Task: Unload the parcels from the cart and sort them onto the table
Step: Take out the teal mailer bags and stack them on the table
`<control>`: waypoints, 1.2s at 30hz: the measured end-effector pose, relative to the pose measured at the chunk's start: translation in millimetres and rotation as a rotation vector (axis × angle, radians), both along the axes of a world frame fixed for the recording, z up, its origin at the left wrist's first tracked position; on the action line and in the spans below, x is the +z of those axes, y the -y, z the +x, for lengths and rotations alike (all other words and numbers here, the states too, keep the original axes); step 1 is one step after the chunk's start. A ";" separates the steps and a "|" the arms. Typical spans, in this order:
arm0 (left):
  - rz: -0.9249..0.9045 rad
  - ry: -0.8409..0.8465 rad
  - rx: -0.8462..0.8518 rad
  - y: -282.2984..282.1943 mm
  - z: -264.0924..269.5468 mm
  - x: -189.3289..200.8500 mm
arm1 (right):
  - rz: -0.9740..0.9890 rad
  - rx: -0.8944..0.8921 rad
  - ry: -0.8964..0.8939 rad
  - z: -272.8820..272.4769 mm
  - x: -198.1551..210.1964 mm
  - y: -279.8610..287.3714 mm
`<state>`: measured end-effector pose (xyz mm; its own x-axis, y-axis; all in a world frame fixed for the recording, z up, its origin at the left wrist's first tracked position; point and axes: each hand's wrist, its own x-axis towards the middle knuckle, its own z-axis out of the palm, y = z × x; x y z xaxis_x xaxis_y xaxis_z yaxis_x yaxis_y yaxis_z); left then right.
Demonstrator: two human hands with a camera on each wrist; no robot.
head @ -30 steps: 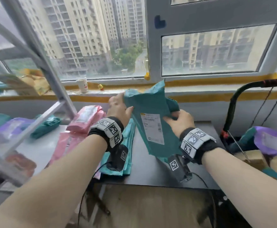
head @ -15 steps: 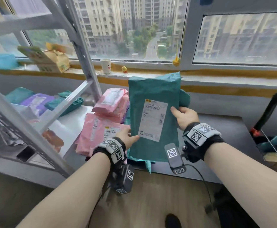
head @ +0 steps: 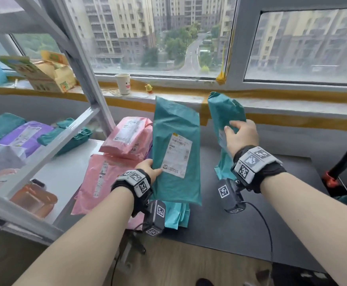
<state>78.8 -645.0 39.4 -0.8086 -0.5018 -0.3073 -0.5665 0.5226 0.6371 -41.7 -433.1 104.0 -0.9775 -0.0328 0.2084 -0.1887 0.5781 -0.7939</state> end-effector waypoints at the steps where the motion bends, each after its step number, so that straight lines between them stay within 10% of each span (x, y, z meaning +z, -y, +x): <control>1: -0.017 0.042 0.002 0.7 -4.9 -4.2 | 0.013 0.020 -0.015 -4.8 0.9 1.4; 20: -0.180 0.208 -0.115 9.2 4.9 -41.0 | -0.238 0.150 0.169 -86.9 20.9 82.0; 27: -0.104 0.229 0.105 18.6 22.1 -45.8 | 0.067 0.456 0.664 -81.6 -45.2 90.8; 36: -0.239 0.293 0.319 16.9 47.4 -62.2 | 0.231 0.307 0.888 -42.8 -137.0 89.2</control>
<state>126.2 -661.9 -22.8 -0.4997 -0.7948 -0.3445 -0.8596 0.4059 0.3103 -84.6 -522.3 -33.0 -0.7176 -0.2605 -0.6459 0.2568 0.7631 -0.5931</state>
